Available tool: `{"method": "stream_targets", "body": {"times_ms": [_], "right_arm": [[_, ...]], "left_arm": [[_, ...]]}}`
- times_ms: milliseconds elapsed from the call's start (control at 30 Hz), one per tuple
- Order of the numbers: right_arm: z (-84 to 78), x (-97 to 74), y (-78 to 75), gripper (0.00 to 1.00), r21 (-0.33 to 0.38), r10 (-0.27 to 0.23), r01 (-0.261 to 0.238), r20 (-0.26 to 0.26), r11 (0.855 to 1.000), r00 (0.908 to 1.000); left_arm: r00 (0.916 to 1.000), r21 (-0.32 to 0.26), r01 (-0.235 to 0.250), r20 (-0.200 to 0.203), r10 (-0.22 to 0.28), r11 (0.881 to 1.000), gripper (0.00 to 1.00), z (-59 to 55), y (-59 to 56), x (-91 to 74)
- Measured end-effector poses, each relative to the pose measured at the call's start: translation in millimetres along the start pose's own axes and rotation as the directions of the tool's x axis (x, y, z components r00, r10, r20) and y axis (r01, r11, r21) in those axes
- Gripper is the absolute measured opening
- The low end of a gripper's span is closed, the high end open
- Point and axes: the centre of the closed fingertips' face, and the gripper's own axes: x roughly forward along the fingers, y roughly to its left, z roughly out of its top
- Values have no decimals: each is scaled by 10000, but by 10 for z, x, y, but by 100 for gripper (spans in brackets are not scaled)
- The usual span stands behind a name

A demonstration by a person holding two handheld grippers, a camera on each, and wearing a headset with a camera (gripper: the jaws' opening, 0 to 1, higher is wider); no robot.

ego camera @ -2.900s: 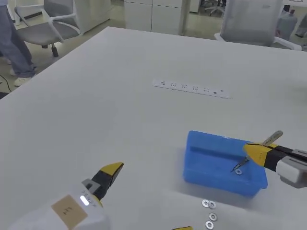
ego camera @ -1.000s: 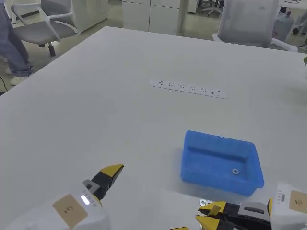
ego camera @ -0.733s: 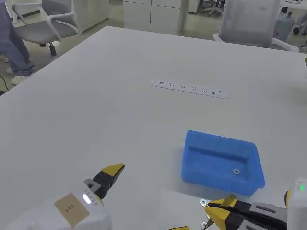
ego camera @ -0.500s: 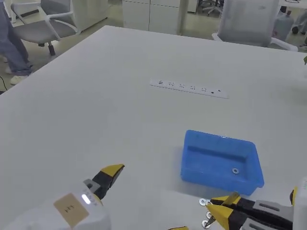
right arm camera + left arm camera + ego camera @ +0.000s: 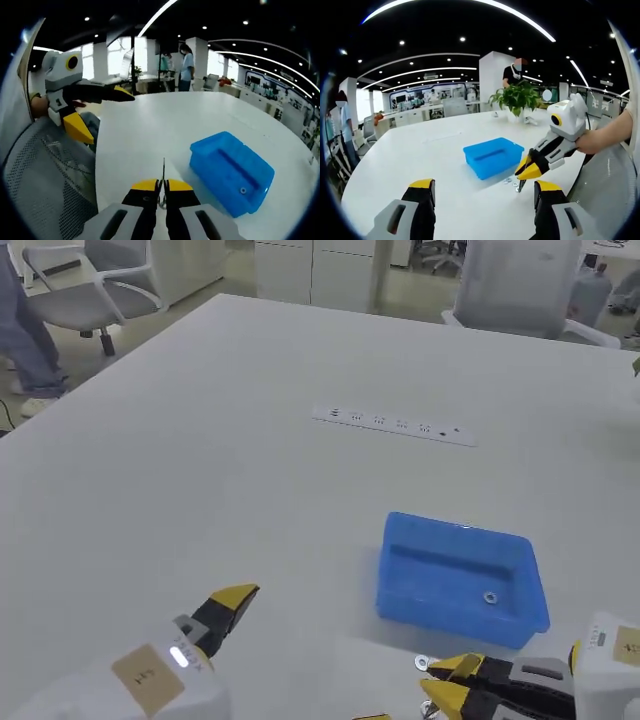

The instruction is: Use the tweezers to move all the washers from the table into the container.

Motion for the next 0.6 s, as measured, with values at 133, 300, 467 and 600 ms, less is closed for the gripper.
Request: {"method": "stream_targets", "body": {"times_ms": [133,300,467,600], "right_arm": [[79,-92,-79,1,1030,-125,62,606,9947,9981],[260,-273,-239,2,1757,-444,210,1303,9842,9905],[385,-388,-374,2,1939,-808,500,1546,9798,9847],[455,-449,-505,2,2302,-1002,588,1727,9714,9799]], "left_arm": [[10000,-32,3,38,-3,10000,82,6,2,0],[10000,-23,31,74,-31,10000,82,13,-5,0],[9999,-60,-9,115,10,10000,82,18,5,-5],[9999,-49,19,144,-18,10000,82,23,2,-6]]}}
